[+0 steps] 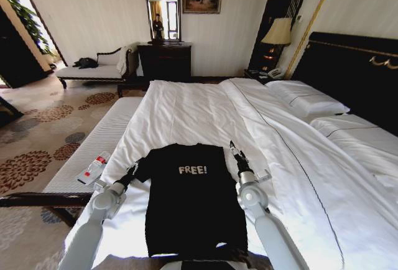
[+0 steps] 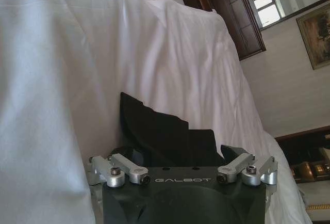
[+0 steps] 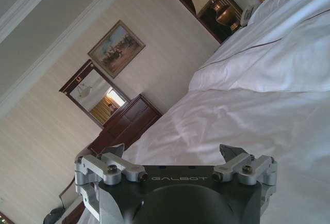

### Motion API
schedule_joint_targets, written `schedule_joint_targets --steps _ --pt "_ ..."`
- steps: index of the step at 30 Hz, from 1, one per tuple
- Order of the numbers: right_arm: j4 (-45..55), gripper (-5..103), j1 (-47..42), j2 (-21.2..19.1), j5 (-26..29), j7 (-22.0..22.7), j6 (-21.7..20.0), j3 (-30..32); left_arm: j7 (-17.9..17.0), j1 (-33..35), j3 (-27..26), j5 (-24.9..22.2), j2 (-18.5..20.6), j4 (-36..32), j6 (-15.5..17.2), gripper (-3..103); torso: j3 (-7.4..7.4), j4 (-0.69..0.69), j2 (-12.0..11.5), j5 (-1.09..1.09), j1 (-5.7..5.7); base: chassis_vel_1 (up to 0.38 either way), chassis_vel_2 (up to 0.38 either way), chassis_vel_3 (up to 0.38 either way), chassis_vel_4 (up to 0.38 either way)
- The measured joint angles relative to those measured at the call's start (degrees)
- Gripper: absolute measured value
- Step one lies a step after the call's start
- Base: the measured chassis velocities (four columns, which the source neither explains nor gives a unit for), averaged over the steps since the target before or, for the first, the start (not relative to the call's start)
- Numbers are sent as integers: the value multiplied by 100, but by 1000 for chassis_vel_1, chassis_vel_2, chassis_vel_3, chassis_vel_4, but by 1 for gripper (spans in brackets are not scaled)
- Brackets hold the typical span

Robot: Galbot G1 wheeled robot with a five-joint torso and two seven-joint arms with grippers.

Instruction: Fold the clothes on the bed.

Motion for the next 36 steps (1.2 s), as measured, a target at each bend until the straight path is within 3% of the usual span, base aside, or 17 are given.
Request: schedule_joint_targets --steps 2,6,8,11,17,20,23,25,36 --pt "-3 100 0 -1 0 5 1 2 -4 -5 -8 19 -1 9 0 90 0 0 0 0 0 0 0 0 0" --pt "-18 100 -10 20 -12 32 5 -6 -30 -68 -78 79 11 56 -15 68 0 0 0 0 0 0 0 0 0" --pt "-19 100 -12 24 -16 34 6 -8 -33 -76 -85 77 19 55 -16 68 0 1 0 0 0 0 0 0 0" --pt "-23 100 -26 39 -39 51 8 -19 -39 -118 -95 76 61 69 -16 52 0 0 0 0 0 0 0 0 0" --pt "-14 100 -35 27 -44 58 10 -7 -43 -129 -104 77 74 69 -18 35 0 1 0 0 0 0 0 0 0" --pt "-8 100 -49 21 -47 61 12 4 -49 -129 -122 76 84 21 -33 19 0 1 0 0 0 0 0 0 0" --pt "-5 100 -58 22 -54 61 13 4 -54 -129 -124 83 111 -32 -39 14 0 1 0 0 0 0 0 0 0" --pt "-5 100 -62 24 -61 61 15 5 -65 -127 -111 92 155 -119 -41 4 0 1 0 0 0 0 0 0 0" --pt "-45 100 -32 40 -108 72 18 -70 -73 -500 741 715 642 -706 -80 0 0 0 0 0 0 0 0 0 0"
